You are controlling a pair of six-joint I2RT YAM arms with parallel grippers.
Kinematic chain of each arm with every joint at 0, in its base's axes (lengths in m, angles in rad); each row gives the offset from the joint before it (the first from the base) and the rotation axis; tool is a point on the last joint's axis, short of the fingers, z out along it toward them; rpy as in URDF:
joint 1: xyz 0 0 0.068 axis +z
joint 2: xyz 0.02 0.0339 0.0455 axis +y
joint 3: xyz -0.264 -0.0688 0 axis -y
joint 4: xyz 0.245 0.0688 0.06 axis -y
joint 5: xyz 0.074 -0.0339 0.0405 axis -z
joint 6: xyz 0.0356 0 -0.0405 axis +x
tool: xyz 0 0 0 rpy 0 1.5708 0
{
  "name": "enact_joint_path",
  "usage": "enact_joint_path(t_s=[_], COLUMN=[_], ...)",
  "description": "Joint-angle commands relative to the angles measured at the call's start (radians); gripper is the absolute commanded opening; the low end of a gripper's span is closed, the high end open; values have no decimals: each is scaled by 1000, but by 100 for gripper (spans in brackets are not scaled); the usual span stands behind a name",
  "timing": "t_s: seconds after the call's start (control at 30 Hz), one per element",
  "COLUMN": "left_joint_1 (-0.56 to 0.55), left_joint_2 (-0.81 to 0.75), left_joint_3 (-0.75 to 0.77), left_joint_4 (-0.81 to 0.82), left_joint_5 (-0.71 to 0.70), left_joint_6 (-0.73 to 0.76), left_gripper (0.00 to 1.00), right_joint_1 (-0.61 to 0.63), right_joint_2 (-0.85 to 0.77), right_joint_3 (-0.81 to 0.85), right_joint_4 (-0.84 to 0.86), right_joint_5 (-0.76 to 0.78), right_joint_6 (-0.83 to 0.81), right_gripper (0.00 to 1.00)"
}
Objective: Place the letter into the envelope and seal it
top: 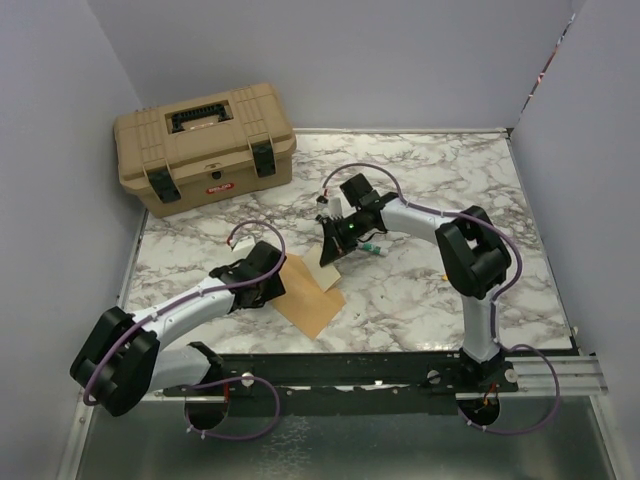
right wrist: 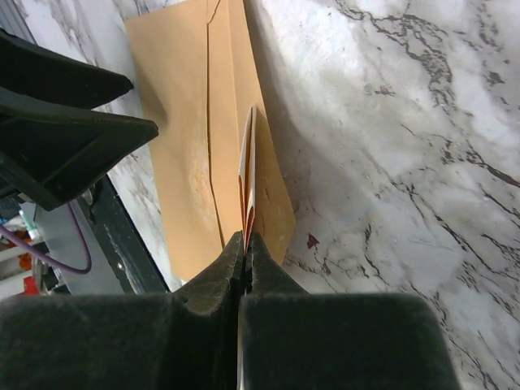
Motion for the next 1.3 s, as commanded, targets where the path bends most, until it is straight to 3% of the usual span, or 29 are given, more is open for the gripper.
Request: enact_joint_path(t_s=[0.0,0.23,0.53,0.77,1.27], left_joint_1=[16,32,54,67,85], left_joint_2=[55,89,93,67,3], left_joint_3=[-22,-22,-46,-58,-113], left_joint_4=[-9,26,63,64,140], left_joint_5=[55,99,160,180,217], left_joint_6=[1,1,-31,-58,-83], left_gripper=[63,63,63,64,67], right_joint_1=[18,43,80,128,186], right_joint_2=[29,87,82,53,69], right_joint_3=[10,59,22,6,18], right_joint_4=[5,-61,-18,29,64], right_joint_5=[64,192,239,287,221], right_joint_6=[-8,57,207,216,264], right_gripper=[0,0,0,0,0])
